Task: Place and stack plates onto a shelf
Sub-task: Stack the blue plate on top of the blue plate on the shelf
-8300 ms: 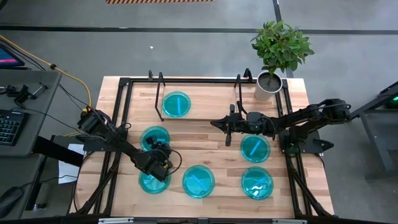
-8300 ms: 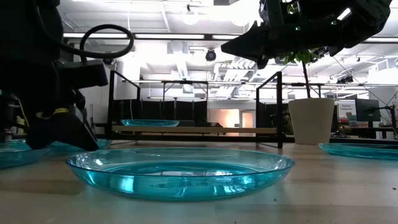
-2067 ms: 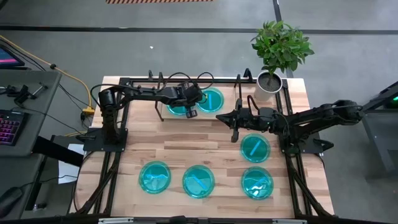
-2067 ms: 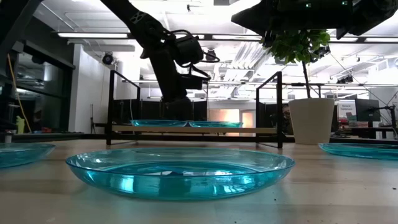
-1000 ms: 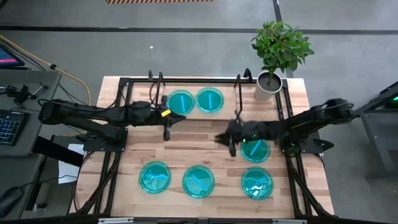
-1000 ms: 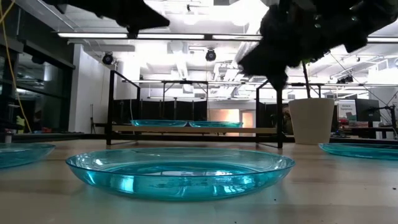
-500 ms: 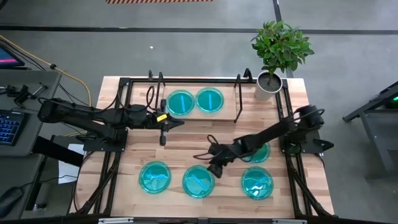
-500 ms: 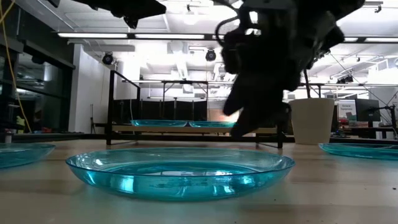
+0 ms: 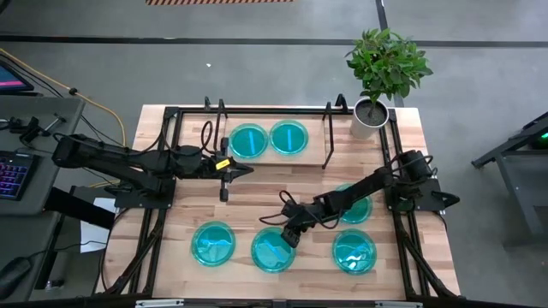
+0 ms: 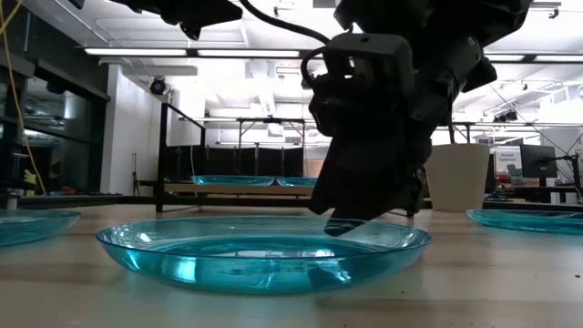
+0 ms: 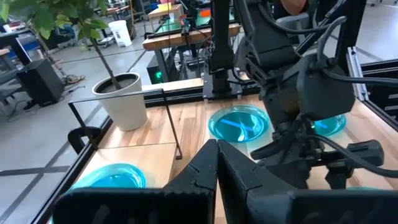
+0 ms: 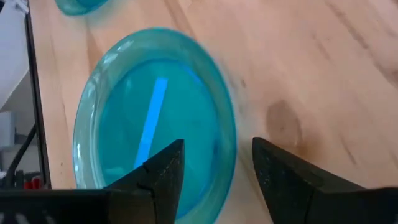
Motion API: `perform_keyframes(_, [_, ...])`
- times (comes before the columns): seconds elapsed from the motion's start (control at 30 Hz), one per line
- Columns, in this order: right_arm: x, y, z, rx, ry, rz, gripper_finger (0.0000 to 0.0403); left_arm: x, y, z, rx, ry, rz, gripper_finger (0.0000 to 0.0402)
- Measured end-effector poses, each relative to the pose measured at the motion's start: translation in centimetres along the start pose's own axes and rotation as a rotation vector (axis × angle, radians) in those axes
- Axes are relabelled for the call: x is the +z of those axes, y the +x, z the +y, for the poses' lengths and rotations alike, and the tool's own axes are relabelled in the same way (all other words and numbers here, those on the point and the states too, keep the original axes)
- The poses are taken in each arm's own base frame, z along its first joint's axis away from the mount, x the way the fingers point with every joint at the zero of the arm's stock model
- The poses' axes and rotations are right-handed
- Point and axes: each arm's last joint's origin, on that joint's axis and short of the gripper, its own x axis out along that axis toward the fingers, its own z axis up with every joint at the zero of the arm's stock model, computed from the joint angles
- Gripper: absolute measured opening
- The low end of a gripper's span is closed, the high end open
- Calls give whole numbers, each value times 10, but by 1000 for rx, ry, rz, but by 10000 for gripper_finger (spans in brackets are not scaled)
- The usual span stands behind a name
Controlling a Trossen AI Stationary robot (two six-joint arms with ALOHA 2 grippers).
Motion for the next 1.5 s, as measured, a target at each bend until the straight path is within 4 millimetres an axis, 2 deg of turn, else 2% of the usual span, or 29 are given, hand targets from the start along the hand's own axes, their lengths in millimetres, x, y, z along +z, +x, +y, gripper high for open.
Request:
perform_keyframes(0.13, [-4, 2, 0, -15, -5, 11, 143, 0, 0, 0, 0, 0, 0, 0])
perform_keyframes(0.37, [-6, 6, -4, -46, -14, 9, 27, 0, 0, 0, 1, 0, 0, 1])
perform_keyframes(0.43, [-7, 7, -4, -48, -28, 10, 8, 0, 0, 0, 1, 0, 1, 1])
perform_keyframes(0.63, [-4, 6, -6, -39, -34, 15, 2, 0, 0, 2, 61, 37, 4, 1])
perform_keyframes(0.83, [3, -6, -3, 5, -69, 33, 0, 1, 0, 3, 113, 37, 11, 1])
perform_keyframes(1.27, [22, -45, 19, 145, -137, -45, 0, 6, -1, -2, 94, 31, -44, 1])
perform_keyframes(1.37, [32, -57, 20, 151, -145, -101, 0, 10, -2, -4, 89, 25, -80, 1])
perform_keyframes(1.5, [54, -85, 15, 105, -176, -235, 0, 13, -3, -8, 76, 23, -108, 1])
